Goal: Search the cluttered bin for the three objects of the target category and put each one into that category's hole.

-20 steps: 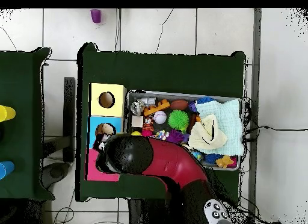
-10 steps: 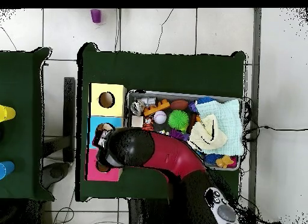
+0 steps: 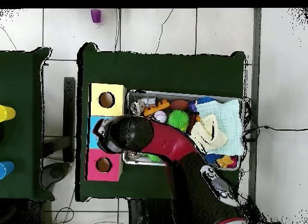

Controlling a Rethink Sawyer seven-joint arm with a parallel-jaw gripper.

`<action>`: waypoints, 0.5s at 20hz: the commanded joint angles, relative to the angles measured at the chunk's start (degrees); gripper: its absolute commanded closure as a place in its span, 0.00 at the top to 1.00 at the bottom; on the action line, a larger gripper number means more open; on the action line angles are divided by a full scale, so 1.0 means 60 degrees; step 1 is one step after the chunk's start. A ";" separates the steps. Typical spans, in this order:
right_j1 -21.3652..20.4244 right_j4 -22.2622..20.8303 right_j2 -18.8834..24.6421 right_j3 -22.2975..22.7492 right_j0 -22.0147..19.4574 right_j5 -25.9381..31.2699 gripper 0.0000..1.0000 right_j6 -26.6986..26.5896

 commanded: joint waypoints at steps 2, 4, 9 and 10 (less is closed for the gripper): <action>0.1009 -0.0385 0.0620 -0.1000 0.0137 -0.0952 0.00 -0.0062; 0.1132 -0.0363 0.0665 -0.1146 0.0168 -0.0932 0.00 -0.0050; 0.1209 -0.0224 0.0688 -0.1425 0.0331 -0.0915 0.00 0.0163; 0.1195 -0.0205 0.0721 -0.1420 0.0319 -0.0888 0.00 0.0157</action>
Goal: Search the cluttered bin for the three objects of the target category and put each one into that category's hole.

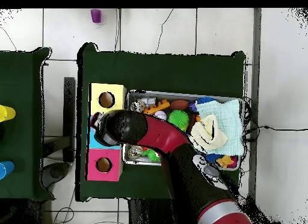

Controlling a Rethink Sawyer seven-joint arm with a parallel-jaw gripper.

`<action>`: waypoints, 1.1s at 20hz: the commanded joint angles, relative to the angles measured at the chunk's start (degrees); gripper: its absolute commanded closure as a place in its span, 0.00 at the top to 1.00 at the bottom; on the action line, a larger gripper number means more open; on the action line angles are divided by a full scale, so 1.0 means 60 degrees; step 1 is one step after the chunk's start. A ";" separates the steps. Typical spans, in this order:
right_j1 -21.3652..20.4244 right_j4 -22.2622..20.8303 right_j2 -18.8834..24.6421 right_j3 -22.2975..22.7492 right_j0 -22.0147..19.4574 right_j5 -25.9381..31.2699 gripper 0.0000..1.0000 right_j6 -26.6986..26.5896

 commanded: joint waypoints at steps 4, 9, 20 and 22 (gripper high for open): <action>0.0379 -0.0144 0.0819 -0.0693 -0.0059 -0.0453 0.00 0.0137; 0.0337 -0.0079 0.1411 0.0002 -0.0474 -0.1125 0.00 0.0200; 0.0969 -0.0516 0.1119 -0.0768 -0.0338 -0.1133 0.00 0.0063; 0.1091 -0.0607 0.1088 -0.0828 -0.0363 -0.1192 0.00 -0.0029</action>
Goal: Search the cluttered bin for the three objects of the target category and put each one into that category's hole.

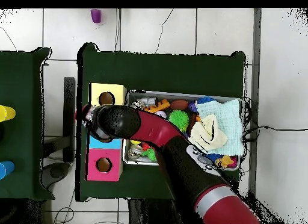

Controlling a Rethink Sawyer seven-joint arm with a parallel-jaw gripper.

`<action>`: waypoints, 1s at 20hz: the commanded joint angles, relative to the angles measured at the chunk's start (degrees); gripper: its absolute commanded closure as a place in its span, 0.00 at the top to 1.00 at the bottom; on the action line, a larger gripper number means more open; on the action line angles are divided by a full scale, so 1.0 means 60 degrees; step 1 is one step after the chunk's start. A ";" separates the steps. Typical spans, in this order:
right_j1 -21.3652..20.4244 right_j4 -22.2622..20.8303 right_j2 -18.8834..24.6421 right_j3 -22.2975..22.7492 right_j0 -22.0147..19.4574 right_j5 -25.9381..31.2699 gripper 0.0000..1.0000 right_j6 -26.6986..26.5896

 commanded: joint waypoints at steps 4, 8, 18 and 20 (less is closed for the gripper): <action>0.0713 -0.0824 0.0167 -0.0624 -0.0307 -0.0410 0.00 -0.0186; 0.0776 -0.1066 0.0403 -0.0235 -0.0588 -0.0783 0.00 -0.0176; 0.1272 -0.2007 0.0955 0.0447 -0.1513 -0.1597 0.00 -0.0153; 0.1441 -0.2243 0.1017 0.0544 -0.1674 -0.1823 0.00 -0.0142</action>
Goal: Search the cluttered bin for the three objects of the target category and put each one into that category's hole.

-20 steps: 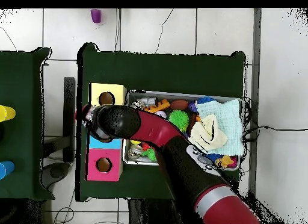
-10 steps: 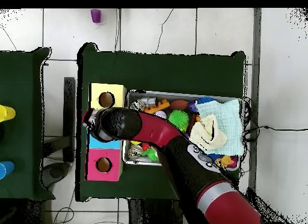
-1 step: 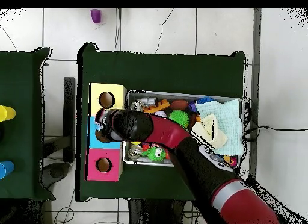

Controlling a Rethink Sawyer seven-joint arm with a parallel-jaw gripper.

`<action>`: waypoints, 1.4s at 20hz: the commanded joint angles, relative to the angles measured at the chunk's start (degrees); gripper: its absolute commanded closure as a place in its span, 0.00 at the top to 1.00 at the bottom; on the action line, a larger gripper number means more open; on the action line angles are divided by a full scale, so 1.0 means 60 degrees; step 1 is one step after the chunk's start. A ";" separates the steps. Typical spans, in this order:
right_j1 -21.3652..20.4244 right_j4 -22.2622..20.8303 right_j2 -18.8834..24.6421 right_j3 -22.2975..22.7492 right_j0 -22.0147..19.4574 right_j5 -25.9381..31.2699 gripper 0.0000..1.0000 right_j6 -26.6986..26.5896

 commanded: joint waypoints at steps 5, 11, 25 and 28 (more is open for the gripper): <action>0.0943 -0.1379 0.0598 0.0638 -0.0883 -0.1551 0.00 0.0043; 0.0683 -0.1485 0.0591 0.0964 -0.0849 -0.1487 0.00 0.0499; -0.0440 -0.1321 0.1009 0.2844 -0.1246 -0.1979 0.00 0.1117; -0.0523 -0.1378 0.1087 0.3219 -0.1402 -0.2177 0.00 0.1074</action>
